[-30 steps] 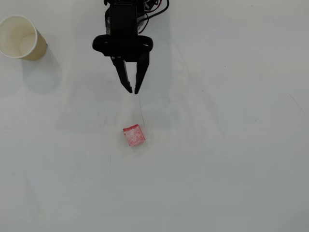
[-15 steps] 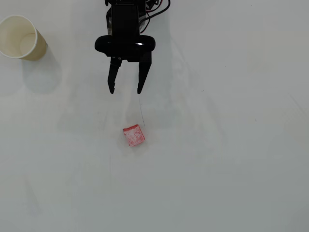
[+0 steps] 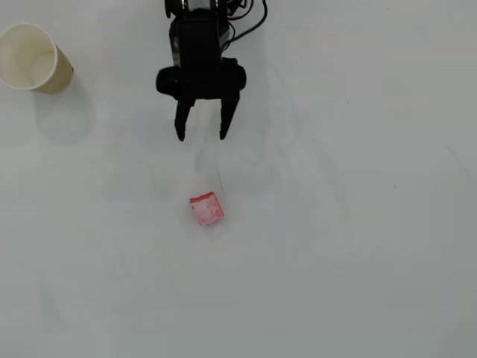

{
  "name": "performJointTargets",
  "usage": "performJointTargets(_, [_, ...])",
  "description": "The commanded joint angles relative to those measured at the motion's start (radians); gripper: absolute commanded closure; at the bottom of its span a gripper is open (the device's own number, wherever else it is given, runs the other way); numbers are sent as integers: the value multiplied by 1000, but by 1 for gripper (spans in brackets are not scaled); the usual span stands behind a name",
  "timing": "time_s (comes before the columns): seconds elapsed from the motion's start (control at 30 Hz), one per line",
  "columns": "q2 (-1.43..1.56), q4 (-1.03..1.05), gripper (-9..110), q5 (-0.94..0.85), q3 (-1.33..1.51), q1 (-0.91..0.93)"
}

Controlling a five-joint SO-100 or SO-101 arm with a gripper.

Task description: Pick up the cube and drop it in the cup.

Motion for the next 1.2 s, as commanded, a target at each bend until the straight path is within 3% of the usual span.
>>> performJointTargets(0.0, [-137, -71, 74, -8, -192, -29])
performJointTargets(1.17, [-946, -206, 71, -9, -707, -12])
